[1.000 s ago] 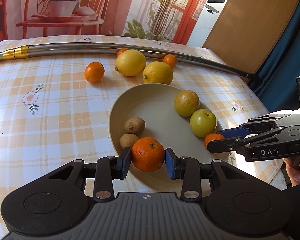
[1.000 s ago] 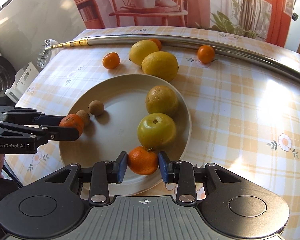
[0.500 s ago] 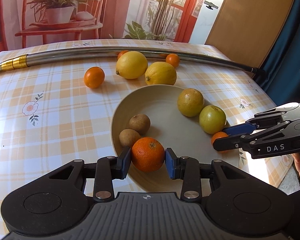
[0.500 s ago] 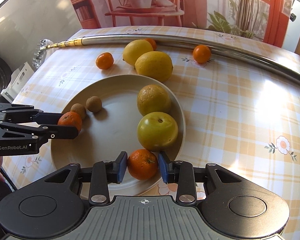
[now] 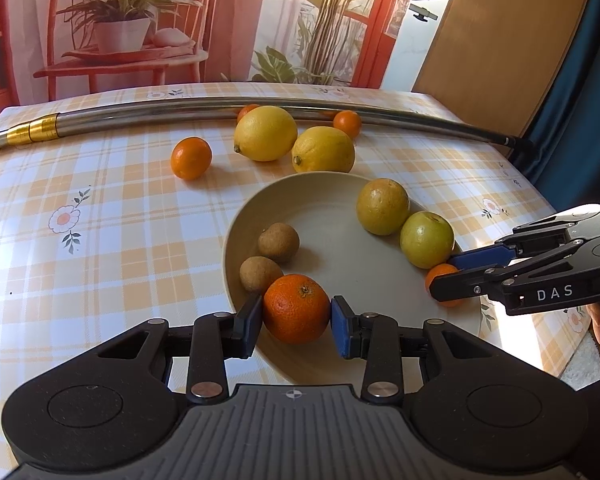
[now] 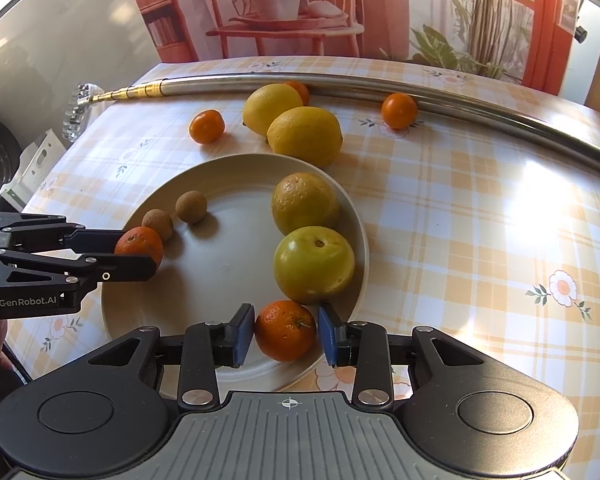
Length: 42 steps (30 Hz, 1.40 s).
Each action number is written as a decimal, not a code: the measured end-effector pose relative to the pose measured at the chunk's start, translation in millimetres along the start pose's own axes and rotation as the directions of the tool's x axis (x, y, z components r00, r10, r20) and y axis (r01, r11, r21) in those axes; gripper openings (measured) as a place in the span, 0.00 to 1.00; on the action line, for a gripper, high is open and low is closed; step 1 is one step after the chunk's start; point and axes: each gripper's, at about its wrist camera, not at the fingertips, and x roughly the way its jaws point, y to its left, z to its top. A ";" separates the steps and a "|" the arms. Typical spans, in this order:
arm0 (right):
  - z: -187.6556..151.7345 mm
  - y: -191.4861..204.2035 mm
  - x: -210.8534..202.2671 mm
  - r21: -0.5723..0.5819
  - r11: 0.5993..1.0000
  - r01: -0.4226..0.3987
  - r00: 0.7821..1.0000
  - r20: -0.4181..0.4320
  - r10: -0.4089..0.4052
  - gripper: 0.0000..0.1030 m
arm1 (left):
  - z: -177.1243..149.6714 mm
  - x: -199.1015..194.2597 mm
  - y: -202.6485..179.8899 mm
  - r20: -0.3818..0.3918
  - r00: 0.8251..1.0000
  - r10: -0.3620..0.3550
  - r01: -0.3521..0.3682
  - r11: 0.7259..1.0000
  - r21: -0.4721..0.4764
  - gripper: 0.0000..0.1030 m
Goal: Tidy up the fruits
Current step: 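Open both tools to drop the orange and tangerine into the white plate, then move the left tool to another orange on the table and grasp it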
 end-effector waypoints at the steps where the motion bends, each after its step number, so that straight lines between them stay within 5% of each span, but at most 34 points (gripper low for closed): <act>1: 0.0 0.3 -0.4 0.000 1.000 0.001 1.000 0.001 -0.001 0.31 | -0.1 -0.4 0.0 0.001 1.000 0.001 -0.001 1.000 -0.001 0.38; 42: 18.1 -16.1 -33.7 0.070 0.997 0.038 0.984 0.173 -0.050 0.32 | -2.3 -10.9 -3.6 0.032 0.999 0.036 -0.036 0.999 -0.008 0.38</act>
